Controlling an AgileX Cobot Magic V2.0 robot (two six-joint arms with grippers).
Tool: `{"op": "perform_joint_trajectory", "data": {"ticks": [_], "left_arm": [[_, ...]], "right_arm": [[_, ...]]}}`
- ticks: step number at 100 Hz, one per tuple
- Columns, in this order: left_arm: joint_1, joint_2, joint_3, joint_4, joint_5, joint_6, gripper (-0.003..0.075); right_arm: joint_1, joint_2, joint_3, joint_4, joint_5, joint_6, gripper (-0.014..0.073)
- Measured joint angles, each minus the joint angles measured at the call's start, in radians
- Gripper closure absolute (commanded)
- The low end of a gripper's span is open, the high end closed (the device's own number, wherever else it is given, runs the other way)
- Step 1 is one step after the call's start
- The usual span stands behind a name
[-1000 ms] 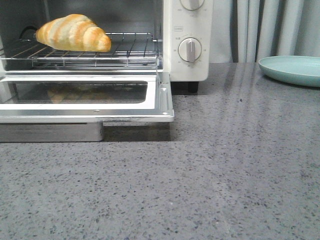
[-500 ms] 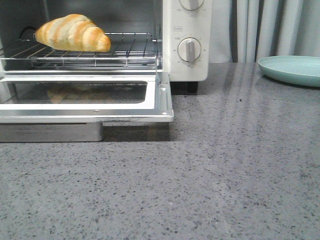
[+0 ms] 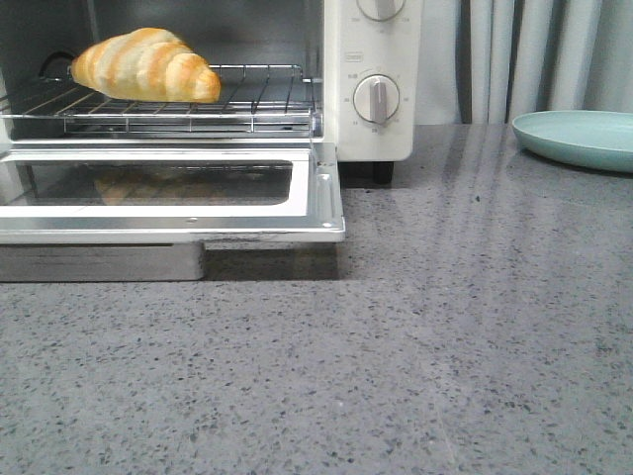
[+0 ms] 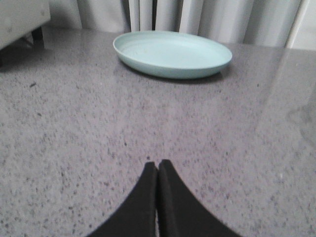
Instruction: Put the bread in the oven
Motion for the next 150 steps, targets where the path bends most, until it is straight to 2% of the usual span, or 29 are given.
{"op": "perform_joint_trajectory", "data": {"ticks": [28,150], "left_arm": [[0.0,0.0,0.0,0.0,0.0,0.0,0.0741],[0.0,0.0,0.0,0.0,0.0,0.0,0.0741]], "right_arm": [[0.0,-0.002,0.0,0.006,0.078,-0.001,0.0662],[0.0,-0.002,0.0,0.01,0.087,-0.001,0.0662]]}}
